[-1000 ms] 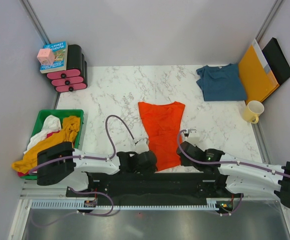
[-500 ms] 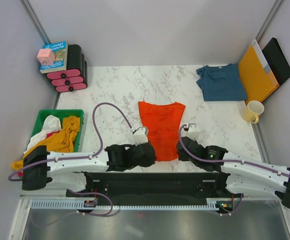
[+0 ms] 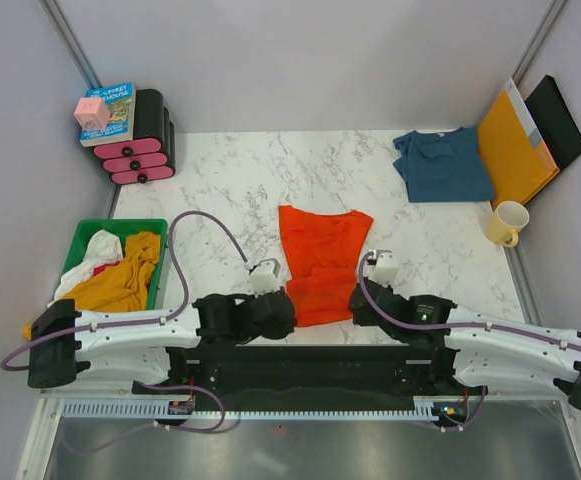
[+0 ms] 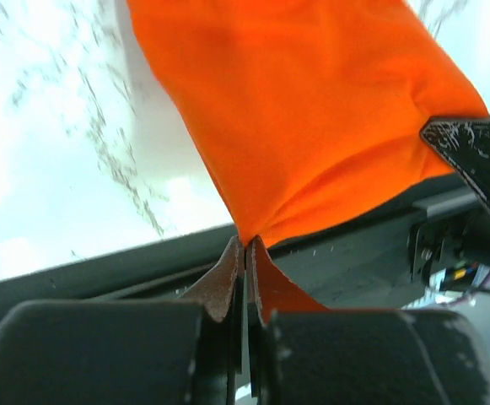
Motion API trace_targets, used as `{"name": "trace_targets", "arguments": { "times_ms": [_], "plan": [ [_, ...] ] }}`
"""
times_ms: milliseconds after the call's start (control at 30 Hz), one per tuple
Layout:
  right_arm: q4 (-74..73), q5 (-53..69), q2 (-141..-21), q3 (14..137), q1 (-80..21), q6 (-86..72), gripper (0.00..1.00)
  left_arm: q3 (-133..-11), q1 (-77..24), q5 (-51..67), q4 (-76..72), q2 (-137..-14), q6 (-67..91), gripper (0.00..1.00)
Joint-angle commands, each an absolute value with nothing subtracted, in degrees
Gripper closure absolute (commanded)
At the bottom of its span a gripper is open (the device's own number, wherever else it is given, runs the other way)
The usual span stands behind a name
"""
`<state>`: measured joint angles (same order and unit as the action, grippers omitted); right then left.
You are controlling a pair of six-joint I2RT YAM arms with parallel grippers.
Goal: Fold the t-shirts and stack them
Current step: Fold the tshirt
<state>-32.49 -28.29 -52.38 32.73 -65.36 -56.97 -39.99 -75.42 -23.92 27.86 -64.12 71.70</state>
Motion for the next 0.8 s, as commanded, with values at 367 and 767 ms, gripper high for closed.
{"name": "trace_targets", "arguments": {
  "times_ms": [367, 767],
  "plan": [
    [-24.44, -36.74, -71.27, 53.77, -49.49, -39.47, 1.0, -57.03, -51.69, -24.43, 22.85, -74.26, 40.0, 0.98],
    [-18.02, -32.88, -83.92, 60.37, -37.36, -35.42, 1.0, -71.09, -43.34, -21.72, 19.95, -90.61, 31.56, 0.98]
  ]
}}
